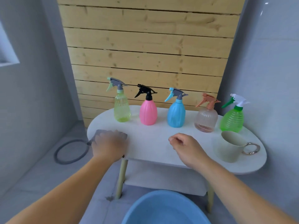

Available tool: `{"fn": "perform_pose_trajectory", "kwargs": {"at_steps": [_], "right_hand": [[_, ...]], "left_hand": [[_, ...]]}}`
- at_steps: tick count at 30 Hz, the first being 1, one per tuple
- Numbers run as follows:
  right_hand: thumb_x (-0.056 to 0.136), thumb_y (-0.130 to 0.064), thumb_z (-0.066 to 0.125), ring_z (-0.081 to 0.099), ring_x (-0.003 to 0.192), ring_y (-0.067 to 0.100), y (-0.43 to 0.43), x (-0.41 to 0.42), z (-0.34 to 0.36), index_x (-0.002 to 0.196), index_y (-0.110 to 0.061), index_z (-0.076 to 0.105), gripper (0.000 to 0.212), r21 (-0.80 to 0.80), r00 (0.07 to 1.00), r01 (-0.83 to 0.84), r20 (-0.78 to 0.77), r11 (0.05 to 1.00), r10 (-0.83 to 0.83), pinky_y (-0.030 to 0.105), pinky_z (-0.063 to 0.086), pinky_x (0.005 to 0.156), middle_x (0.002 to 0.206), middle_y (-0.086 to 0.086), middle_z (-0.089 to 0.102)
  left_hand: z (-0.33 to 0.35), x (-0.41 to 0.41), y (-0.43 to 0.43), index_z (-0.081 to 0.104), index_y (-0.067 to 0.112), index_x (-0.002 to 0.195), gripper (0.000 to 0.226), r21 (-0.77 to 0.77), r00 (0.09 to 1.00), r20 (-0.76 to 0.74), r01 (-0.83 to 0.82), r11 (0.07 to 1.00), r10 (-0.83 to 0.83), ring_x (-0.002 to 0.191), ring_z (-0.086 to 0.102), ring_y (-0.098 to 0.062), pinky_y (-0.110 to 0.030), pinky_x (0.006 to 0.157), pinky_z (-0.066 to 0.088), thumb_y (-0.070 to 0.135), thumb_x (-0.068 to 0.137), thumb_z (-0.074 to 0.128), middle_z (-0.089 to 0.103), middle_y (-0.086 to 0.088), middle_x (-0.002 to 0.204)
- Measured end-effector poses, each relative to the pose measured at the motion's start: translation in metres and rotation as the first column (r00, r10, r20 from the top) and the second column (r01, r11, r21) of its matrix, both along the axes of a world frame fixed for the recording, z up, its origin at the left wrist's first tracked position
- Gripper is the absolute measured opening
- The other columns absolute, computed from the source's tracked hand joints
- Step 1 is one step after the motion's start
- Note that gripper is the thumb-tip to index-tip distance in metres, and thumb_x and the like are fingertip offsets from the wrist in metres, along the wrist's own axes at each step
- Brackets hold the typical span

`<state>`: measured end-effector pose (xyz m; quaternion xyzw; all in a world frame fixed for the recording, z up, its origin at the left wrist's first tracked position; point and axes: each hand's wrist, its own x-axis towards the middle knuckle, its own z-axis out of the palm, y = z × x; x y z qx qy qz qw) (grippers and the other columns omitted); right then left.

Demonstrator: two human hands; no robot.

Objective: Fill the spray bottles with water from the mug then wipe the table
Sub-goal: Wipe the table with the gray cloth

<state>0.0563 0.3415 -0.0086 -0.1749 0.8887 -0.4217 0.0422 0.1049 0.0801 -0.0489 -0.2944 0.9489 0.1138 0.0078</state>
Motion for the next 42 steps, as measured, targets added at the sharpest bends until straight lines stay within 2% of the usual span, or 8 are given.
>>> {"fn": "perform_pose_trajectory", "kwargs": {"at_steps": [5,9,11,13,17,23,35,42], "right_hand": [[0.097,-0.040,0.051,0.061,0.080,0.011,-0.005,0.000,-0.004,0.084,-0.025,0.065,0.024,0.033,0.998,-0.014,-0.054,0.999,0.016,0.028,0.048,0.077,0.082,-0.007,0.067],[0.097,-0.041,0.049,0.061,0.078,0.010,0.003,-0.003,-0.009,0.086,-0.026,0.065,0.024,0.047,0.999,-0.013,-0.045,0.999,0.015,0.029,0.047,0.075,0.081,-0.007,0.066],[0.099,-0.040,0.048,0.058,0.073,0.010,0.005,-0.004,-0.012,0.087,-0.025,0.064,0.025,0.070,0.999,-0.021,-0.045,0.997,0.024,0.027,0.046,0.071,0.077,-0.007,0.064],[0.099,-0.039,0.048,0.058,0.077,0.009,0.009,-0.007,-0.014,0.087,-0.026,0.063,0.024,0.102,0.998,-0.024,-0.062,0.994,0.031,0.025,0.043,0.069,0.079,-0.010,0.063],[0.100,-0.043,0.042,0.057,0.102,0.013,0.029,-0.016,-0.031,0.103,-0.026,0.063,0.027,0.318,0.992,-0.049,-0.098,0.947,0.084,0.028,0.043,0.083,0.105,-0.011,0.062],[0.103,-0.043,0.035,0.043,0.131,0.023,0.046,-0.018,-0.048,0.123,-0.015,0.058,0.042,0.626,0.961,-0.092,-0.147,0.775,0.233,0.037,0.035,0.108,0.138,0.003,0.053],[0.102,-0.039,0.043,0.015,0.151,0.013,0.068,-0.022,-0.059,0.143,-0.023,0.045,0.044,0.466,0.964,-0.189,-0.079,0.864,0.254,0.029,0.015,0.120,0.161,-0.004,0.028],[0.096,-0.025,0.054,0.059,0.101,0.014,0.101,-0.029,-0.002,0.114,-0.022,0.068,0.023,0.156,0.935,0.012,-0.352,0.988,0.044,0.029,0.046,0.089,0.114,-0.006,0.067]], "left_hand": [[-0.019,-0.012,-0.008,0.042,0.042,0.148,0.052,-0.001,0.975,-0.097,0.201,0.980,-0.200,0.143,0.027,-0.039,-0.051,0.123,0.017,0.059,0.100,0.030,0.041,-0.016,0.149],[-0.020,-0.010,0.026,0.057,0.034,0.137,0.076,0.059,0.836,-0.164,0.538,0.841,-0.524,0.135,0.036,-0.034,-0.044,0.119,0.025,0.068,0.084,0.014,0.050,-0.008,0.135],[-0.028,-0.007,0.037,0.063,0.024,0.120,0.061,0.023,0.769,-0.223,0.618,0.786,-0.599,0.124,0.046,-0.030,-0.046,0.114,0.035,0.060,0.092,0.023,0.056,-0.002,0.124],[-0.030,-0.006,0.031,0.058,0.017,0.111,0.046,0.042,0.797,-0.271,0.570,0.820,-0.540,0.122,0.050,-0.028,-0.045,0.112,0.038,0.051,0.097,0.031,0.057,-0.001,0.119],[-0.025,-0.014,0.012,0.017,0.016,0.161,0.066,0.077,0.896,-0.118,0.438,0.896,-0.428,0.157,0.011,-0.027,-0.042,0.127,0.014,0.043,0.103,0.032,0.022,-0.004,0.167],[-0.023,-0.039,0.065,0.002,0.026,0.165,0.071,-0.003,0.813,-0.026,0.582,0.813,-0.582,0.159,-0.013,-0.022,-0.040,0.129,-0.004,0.056,0.106,0.029,-0.005,0.000,0.173],[-0.026,-0.048,0.102,0.007,0.024,0.166,0.078,-0.024,0.781,-0.043,0.622,0.782,-0.623,0.159,-0.009,-0.016,-0.033,0.128,0.000,0.062,0.102,0.031,0.000,0.005,0.173],[-0.025,-0.077,0.181,0.010,0.022,0.165,0.096,-0.025,0.666,-0.084,0.742,0.669,-0.741,0.159,-0.006,-0.021,-0.039,0.130,0.004,0.070,0.082,0.008,0.005,0.000,0.173]]}}
